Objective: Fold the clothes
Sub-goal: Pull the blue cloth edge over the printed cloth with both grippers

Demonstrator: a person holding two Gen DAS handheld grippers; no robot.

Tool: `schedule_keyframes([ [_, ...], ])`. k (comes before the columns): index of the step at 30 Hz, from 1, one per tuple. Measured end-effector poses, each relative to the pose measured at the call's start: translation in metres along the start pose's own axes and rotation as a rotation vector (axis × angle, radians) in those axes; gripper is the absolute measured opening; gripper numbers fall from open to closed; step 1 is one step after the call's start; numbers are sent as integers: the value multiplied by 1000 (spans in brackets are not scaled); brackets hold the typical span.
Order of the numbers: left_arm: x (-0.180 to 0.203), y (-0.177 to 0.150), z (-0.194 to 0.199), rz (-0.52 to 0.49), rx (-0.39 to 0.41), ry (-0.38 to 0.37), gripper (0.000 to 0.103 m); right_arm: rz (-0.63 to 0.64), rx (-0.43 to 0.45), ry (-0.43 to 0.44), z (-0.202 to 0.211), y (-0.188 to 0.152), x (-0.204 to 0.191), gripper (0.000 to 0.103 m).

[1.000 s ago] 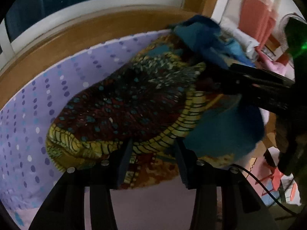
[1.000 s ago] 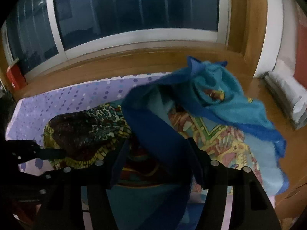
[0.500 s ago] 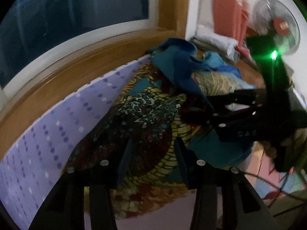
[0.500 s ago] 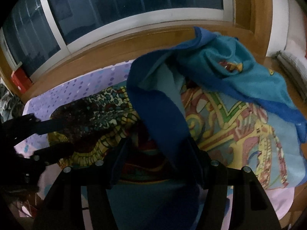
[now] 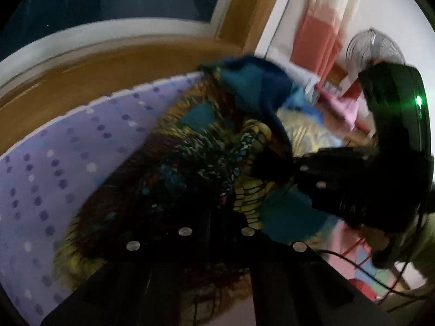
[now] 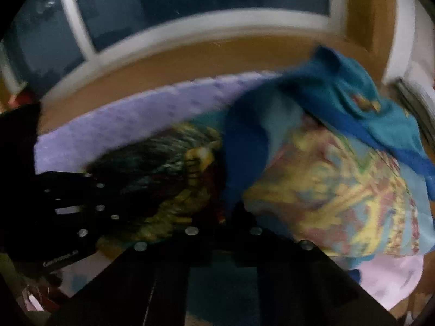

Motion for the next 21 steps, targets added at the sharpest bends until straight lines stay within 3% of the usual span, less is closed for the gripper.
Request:
schedule_keyframes([
  [7, -21, -14, 69, 45, 95, 53, 5, 124, 85, 164, 16, 16, -94, 4],
  [15, -72, -54, 151, 182, 175, 171, 4, 271, 78, 327, 13, 16, -182, 4],
  [21, -108, -89, 206, 277, 229, 305, 4, 358, 65, 458, 7, 15, -258, 4],
])
Point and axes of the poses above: each gripper's, at about its wrist camera, not at the fingertips, and z roughly against the way its jaws point, x to its right, y to its top, the point moved 4 cm from there along -z, roughly the way its jaws point, and after that the axes turned 5 degrees about z, right-handed, at the moved point
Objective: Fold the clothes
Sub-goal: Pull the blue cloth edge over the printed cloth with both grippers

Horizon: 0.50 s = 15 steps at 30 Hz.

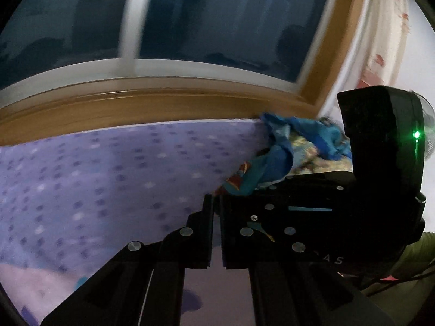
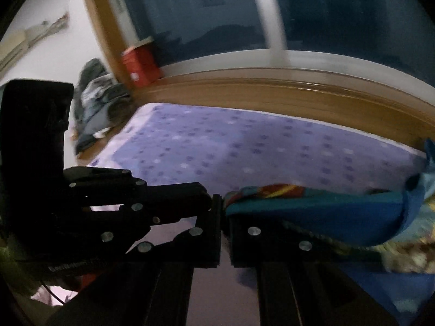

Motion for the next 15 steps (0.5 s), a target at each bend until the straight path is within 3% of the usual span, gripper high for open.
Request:
schedule_keyframes([
  [10, -75, -32, 41, 152, 4, 138, 4, 108, -61, 143, -71, 8, -82, 5],
  [15, -89, -38, 39, 212, -25, 113, 9, 117, -129, 21, -98, 0, -87, 7],
])
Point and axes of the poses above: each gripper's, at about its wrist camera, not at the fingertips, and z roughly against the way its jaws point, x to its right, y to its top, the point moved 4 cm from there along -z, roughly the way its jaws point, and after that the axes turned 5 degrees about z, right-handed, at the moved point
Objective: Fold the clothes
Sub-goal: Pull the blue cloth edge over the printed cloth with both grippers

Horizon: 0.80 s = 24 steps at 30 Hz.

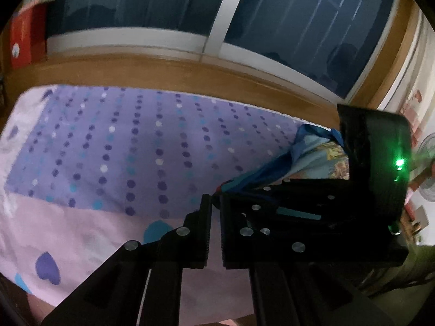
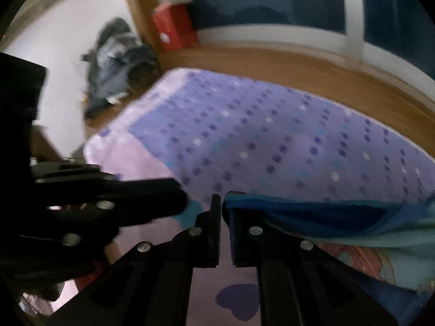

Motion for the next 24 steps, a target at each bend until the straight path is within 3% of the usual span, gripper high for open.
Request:
schedule_keyframes([
  [2, 1, 1, -4, 6, -17, -21, 20, -40, -21, -10, 4, -4, 9, 17],
  [4, 8, 2, -8, -10, -25, -45, 26, -63, -13, -33, 17, -6, 18, 47],
  [7, 21, 2, -15, -42, -43, -73, 32, -93, 39, -89, 52, -10, 37, 63],
  [14, 52, -15, -33, -114, -112, -45, 41, -133, 89, -281, 129, -36, 102, 73],
  [19, 60, -37, -41, -37, -158, -65, 43, -199, 40, -363, 148, -57, 162, 74],
  [20, 62, -41, -43, -8, -166, -83, 47, -194, 25, -374, 149, -63, 171, 74],
  [23, 76, -50, -53, 59, -184, -127, 73, -148, -44, -392, 147, -76, 192, 74],
  [24, 81, -52, -56, 79, -188, -140, 73, -133, -64, -390, 146, -80, 197, 74],
])
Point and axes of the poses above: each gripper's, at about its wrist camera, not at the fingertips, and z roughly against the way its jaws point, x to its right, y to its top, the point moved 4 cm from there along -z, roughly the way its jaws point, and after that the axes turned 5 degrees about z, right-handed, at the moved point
